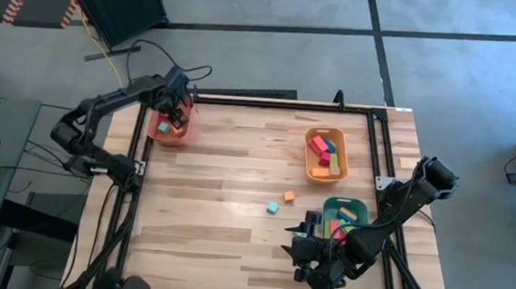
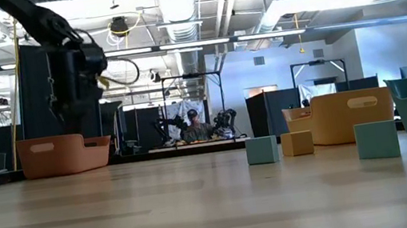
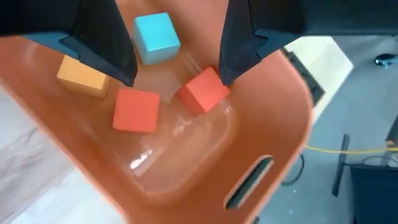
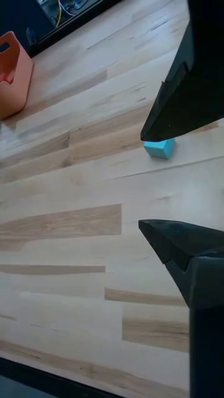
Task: Sort blocks by size
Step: Put the top square blue block into the orange bin
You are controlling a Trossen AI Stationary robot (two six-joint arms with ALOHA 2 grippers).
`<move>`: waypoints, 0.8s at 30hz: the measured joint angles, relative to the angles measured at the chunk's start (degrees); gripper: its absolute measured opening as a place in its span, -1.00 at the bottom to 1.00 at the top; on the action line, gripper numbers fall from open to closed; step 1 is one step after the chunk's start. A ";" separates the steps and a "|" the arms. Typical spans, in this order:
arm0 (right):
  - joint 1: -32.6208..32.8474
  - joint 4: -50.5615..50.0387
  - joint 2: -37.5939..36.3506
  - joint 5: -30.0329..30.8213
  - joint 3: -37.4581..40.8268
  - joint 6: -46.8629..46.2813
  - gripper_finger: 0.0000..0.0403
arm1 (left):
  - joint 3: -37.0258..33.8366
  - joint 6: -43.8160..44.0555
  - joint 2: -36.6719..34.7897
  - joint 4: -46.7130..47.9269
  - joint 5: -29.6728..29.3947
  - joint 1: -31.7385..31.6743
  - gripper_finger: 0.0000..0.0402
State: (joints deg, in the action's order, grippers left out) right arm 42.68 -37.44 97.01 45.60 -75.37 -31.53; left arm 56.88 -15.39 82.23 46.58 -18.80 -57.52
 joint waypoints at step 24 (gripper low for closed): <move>0.00 -1.22 0.02 0.98 0.00 0.02 0.27 | 0.07 -0.26 -8.12 -11.30 17.13 40.58 0.10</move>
State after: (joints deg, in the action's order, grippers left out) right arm 42.68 -38.65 97.03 46.59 -75.37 -31.51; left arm 56.95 -15.65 74.11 35.28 -1.67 -16.94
